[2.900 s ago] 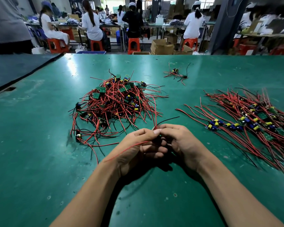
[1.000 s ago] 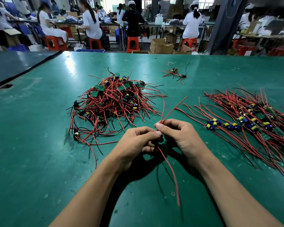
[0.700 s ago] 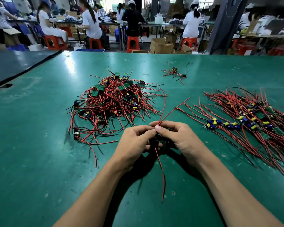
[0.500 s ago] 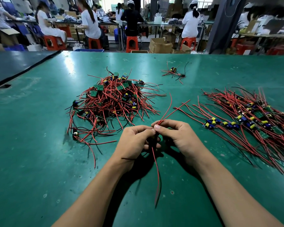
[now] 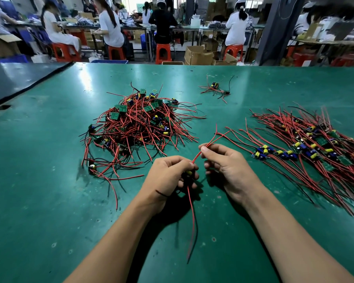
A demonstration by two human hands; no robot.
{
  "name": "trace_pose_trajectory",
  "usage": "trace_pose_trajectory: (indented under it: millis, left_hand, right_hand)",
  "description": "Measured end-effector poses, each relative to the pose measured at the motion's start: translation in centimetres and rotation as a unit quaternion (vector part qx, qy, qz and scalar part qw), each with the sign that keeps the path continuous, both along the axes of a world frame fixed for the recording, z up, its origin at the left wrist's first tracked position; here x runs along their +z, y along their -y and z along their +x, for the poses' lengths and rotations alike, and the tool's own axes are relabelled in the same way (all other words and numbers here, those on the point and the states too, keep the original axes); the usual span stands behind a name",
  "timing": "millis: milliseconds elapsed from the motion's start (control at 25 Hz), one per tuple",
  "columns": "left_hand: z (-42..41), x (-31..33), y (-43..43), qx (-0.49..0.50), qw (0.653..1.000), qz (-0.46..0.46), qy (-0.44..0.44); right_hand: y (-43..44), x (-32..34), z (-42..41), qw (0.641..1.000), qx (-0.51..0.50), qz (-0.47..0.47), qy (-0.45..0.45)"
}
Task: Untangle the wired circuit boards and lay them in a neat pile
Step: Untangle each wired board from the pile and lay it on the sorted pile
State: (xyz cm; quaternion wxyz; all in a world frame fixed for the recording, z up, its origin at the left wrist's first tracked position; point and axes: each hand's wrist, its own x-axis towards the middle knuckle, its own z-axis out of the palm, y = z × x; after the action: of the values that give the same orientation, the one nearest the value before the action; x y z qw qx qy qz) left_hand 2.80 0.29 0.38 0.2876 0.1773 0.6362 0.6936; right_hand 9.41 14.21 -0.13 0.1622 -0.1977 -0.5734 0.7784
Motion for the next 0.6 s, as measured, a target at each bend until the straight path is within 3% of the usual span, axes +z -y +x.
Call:
trace_pose_trajectory:
  millis: [120,200,360,600]
  left_hand:
    - [0.2,0.0,0.0,-0.001,1.000,0.005,-0.008]
    - [0.1,0.0,0.1,-0.004,1.000,0.008,0.000]
    - [0.1,0.2,0.3,-0.019,1.000,0.001,0.007]
    - [0.4,0.3,0.1,-0.030,0.999,-0.016,-0.019]
  right_hand:
    - [0.7,0.1,0.3,0.994,0.097,-0.047,-0.009]
    - [1.0,0.2,0.4,0.994,0.101,-0.036,-0.005]
    - [0.3,-0.1,0.2,0.998,0.006,0.062,0.025]
    - [-0.7,-0.1,-0.4,0.987,-0.150,0.053,-0.012]
